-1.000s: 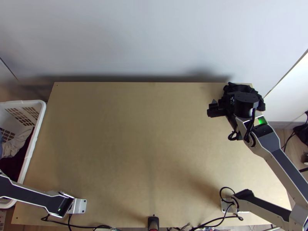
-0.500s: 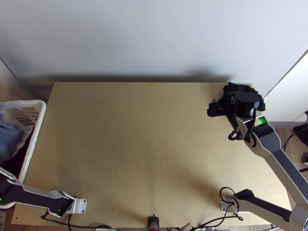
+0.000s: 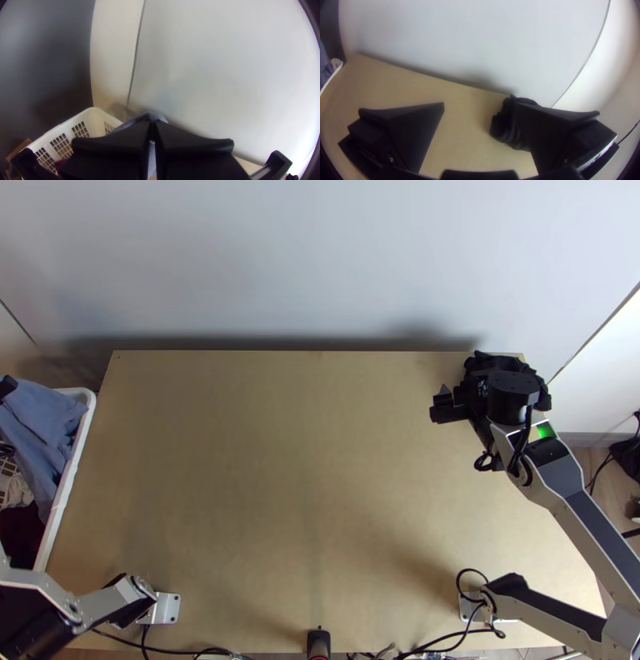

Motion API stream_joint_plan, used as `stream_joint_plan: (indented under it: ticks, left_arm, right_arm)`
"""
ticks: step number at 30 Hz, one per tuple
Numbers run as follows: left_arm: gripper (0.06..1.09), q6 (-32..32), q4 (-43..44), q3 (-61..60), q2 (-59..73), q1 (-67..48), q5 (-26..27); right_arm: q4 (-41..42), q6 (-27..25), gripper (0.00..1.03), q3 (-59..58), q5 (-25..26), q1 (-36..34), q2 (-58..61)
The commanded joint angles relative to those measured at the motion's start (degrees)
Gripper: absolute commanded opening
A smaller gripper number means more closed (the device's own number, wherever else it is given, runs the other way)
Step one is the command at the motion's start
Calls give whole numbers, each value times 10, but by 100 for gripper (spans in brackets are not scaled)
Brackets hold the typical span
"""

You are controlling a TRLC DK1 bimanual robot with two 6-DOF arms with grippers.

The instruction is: Fold the t-shirt

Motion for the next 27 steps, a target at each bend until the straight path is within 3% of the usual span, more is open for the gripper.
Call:
stream_joint_plan:
  ticks: [1,6,13,22,27]
  left_arm:
    - [9,-21,2,-44,-37,-51,-6]
    - [9,-13,-36,-112,-65,-123,-7]
    - [9,26,15,-257,-172,-290,-50]
    - [9,-51,137,-346,-259,-458,-57]
    - [9,-84,190,-366,-251,-547,-142]
  right_arm:
    - [5,-4,98,-2,1,3,0]
    - [10,-7,98,-6,1,5,0]
    - [21,-7,98,-22,1,7,-4]
    - [36,3,98,-68,2,5,-31]
    - [38,11,97,-108,2,-1,-54]
